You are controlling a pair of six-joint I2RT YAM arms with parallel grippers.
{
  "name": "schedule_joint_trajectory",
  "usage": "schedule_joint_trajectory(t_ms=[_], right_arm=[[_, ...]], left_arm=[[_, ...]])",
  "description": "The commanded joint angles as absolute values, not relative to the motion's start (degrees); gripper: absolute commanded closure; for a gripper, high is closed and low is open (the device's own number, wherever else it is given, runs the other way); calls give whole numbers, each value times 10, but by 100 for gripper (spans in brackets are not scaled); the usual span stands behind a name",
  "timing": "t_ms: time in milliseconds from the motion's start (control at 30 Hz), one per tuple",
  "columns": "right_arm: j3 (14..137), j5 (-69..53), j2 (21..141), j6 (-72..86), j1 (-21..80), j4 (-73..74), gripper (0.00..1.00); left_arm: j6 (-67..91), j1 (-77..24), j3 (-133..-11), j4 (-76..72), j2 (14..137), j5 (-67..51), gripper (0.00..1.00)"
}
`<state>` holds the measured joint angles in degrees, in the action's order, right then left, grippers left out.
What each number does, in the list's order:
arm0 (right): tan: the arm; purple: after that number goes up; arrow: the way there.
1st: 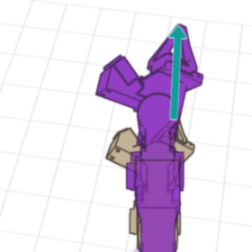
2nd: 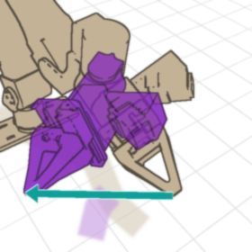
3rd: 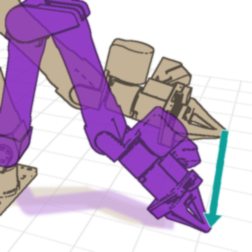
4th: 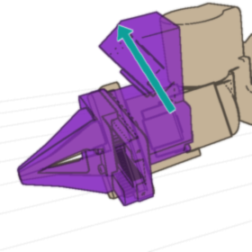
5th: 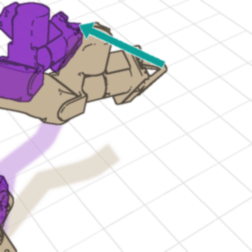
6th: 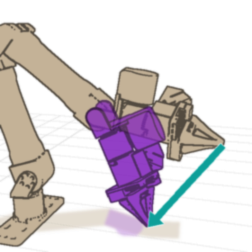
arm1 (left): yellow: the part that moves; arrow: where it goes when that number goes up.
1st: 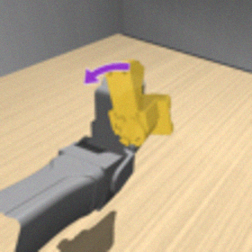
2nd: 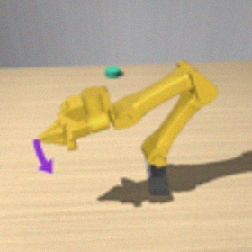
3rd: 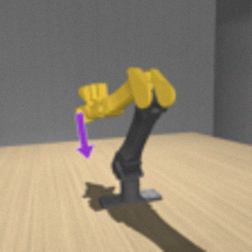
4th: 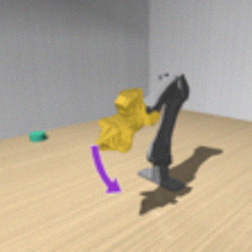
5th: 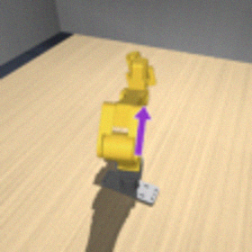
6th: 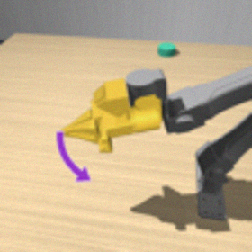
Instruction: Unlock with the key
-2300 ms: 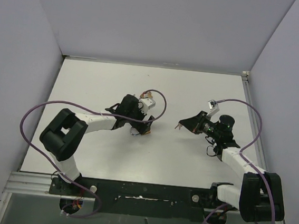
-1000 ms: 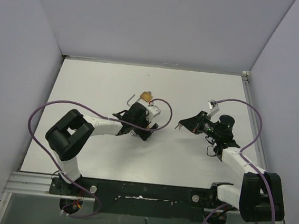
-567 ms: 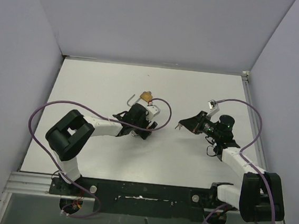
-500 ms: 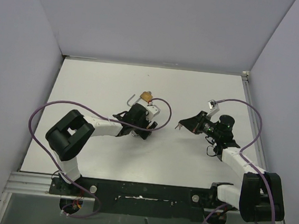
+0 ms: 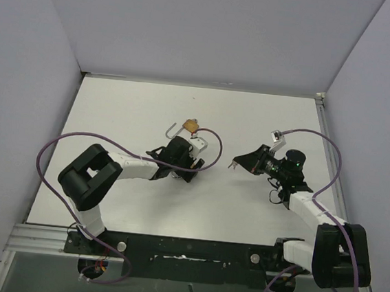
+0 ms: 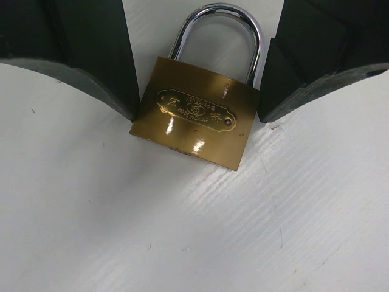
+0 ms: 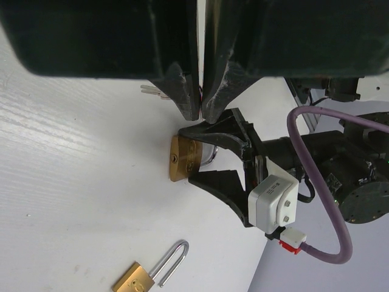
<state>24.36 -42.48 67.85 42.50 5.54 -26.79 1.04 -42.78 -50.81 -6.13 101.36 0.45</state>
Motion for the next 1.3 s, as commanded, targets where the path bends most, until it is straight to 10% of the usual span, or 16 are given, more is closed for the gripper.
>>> schedule_joint_trajectory(t_ms=[0, 1267], right_arm=[[256, -426, 685, 421, 52, -290, 100], [188, -126, 672, 502, 224, -469, 100]], left_arm=[[28, -439, -480, -92, 962, -14, 100], [78, -488, -265, -820, 995, -76, 100]])
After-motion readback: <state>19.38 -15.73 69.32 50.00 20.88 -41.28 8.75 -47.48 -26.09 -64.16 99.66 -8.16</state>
